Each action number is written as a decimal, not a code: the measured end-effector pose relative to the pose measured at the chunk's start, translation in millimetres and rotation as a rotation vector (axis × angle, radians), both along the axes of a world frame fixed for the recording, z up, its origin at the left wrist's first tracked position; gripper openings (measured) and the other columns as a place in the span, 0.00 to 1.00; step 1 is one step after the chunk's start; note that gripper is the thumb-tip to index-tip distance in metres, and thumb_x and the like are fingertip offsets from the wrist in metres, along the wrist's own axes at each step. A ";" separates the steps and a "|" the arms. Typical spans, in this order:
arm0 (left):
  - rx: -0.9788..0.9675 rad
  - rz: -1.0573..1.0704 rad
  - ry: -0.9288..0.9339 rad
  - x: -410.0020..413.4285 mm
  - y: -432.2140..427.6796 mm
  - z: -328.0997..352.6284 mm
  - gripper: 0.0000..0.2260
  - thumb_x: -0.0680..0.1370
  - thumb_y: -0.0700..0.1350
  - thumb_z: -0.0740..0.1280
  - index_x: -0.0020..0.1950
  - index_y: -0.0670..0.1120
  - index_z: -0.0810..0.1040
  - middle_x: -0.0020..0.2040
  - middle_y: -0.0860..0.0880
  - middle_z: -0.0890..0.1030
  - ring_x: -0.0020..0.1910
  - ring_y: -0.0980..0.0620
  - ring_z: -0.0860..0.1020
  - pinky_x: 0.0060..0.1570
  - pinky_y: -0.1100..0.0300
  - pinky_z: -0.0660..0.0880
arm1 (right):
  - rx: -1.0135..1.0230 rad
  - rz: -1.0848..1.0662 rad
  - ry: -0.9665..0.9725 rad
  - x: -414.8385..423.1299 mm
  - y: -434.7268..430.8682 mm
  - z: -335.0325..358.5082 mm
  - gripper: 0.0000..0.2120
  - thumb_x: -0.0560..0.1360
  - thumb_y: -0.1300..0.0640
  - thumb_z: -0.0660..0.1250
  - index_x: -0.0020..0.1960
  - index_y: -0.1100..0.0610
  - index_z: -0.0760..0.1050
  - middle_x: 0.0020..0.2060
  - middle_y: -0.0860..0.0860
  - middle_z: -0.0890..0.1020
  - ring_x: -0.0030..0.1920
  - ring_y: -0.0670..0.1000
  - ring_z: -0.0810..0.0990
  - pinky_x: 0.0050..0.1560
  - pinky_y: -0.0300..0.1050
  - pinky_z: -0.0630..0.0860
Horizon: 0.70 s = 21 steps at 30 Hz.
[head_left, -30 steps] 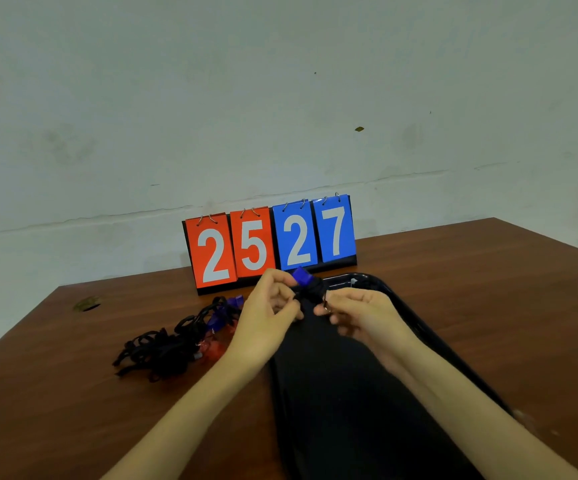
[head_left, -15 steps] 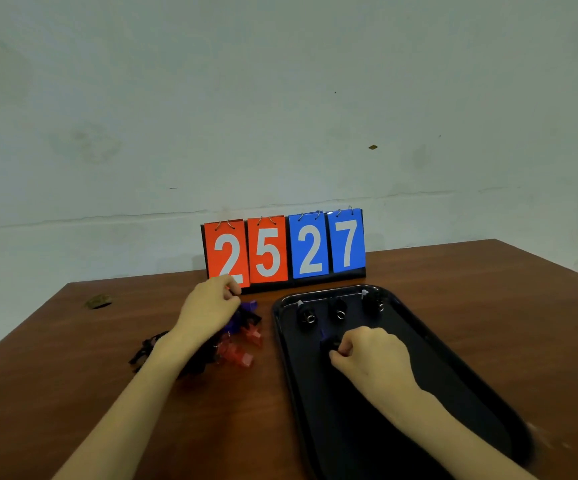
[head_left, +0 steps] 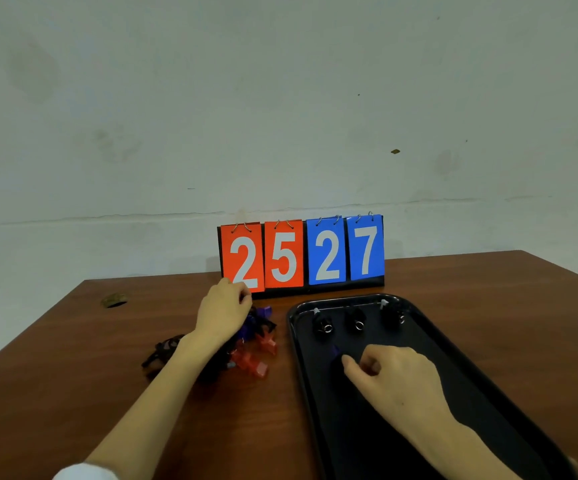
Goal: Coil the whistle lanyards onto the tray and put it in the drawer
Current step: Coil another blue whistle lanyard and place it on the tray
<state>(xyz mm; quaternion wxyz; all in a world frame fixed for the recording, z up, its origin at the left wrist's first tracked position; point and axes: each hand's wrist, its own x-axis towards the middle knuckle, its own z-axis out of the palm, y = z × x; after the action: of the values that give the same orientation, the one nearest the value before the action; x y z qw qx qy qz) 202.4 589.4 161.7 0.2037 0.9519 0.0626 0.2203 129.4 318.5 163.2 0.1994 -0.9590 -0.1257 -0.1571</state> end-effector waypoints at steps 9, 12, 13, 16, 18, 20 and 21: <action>0.066 0.161 0.285 32.3 -17.9 -17.0 0.12 0.74 0.56 0.66 0.44 0.47 0.78 0.43 0.51 0.78 0.50 0.51 0.76 0.63 0.46 0.63 | 0.024 0.136 0.006 0.6 1.0 -3.1 0.19 0.73 0.36 0.58 0.30 0.46 0.65 0.28 0.44 0.71 0.32 0.42 0.71 0.32 0.32 0.63; -0.049 0.165 0.219 28.1 -18.9 -8.2 0.08 0.75 0.52 0.66 0.47 0.47 0.77 0.44 0.51 0.77 0.52 0.50 0.76 0.62 0.47 0.63 | 0.026 0.152 0.003 -1.2 1.9 -2.4 0.17 0.74 0.37 0.58 0.32 0.46 0.67 0.28 0.44 0.72 0.33 0.42 0.72 0.32 0.32 0.64; -0.110 0.151 0.166 25.9 -18.5 -2.7 0.08 0.75 0.51 0.66 0.49 0.48 0.76 0.45 0.52 0.76 0.52 0.50 0.76 0.62 0.48 0.64 | 0.031 0.152 0.003 -1.2 2.1 -2.5 0.17 0.74 0.38 0.59 0.32 0.46 0.67 0.28 0.44 0.72 0.33 0.42 0.71 0.32 0.32 0.64; -0.330 0.038 -0.077 10.2 -22.3 24.9 0.09 0.76 0.48 0.67 0.54 0.47 0.76 0.48 0.53 0.77 0.51 0.52 0.76 0.55 0.54 0.72 | 0.108 0.165 0.043 -0.4 0.2 -2.2 0.15 0.75 0.42 0.62 0.31 0.44 0.67 0.28 0.44 0.74 0.32 0.42 0.73 0.31 0.32 0.65; -0.461 -0.066 -0.199 -8.9 -33.8 51.3 0.09 0.76 0.47 0.68 0.54 0.46 0.76 0.47 0.54 0.77 0.46 0.58 0.76 0.46 0.66 0.71 | 0.261 0.209 0.110 2.2 -1.6 0.9 0.09 0.74 0.47 0.65 0.35 0.44 0.75 0.30 0.43 0.79 0.34 0.41 0.77 0.36 0.32 0.72; -0.598 -0.148 -0.243 -28.3 -49.2 76.0 0.07 0.76 0.47 0.68 0.51 0.47 0.74 0.45 0.54 0.78 0.44 0.59 0.77 0.43 0.68 0.72 | 0.411 0.285 0.196 7.1 -1.0 9.4 0.04 0.74 0.51 0.67 0.42 0.45 0.78 0.36 0.43 0.82 0.39 0.38 0.79 0.42 0.34 0.75; -0.703 -0.197 -0.227 -37.2 -57.0 85.5 0.07 0.76 0.47 0.68 0.50 0.47 0.74 0.46 0.53 0.79 0.44 0.57 0.78 0.43 0.64 0.76 | 0.467 0.331 0.228 8.2 1.1 16.9 0.03 0.74 0.51 0.67 0.45 0.45 0.78 0.38 0.43 0.82 0.41 0.37 0.79 0.44 0.34 0.75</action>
<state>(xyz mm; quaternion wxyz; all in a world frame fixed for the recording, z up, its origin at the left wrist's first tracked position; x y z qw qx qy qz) 165.2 532.4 247.2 0.5434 0.7949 0.0196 0.2690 137.6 319.6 180.1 0.4502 -0.8652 -0.2174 -0.0383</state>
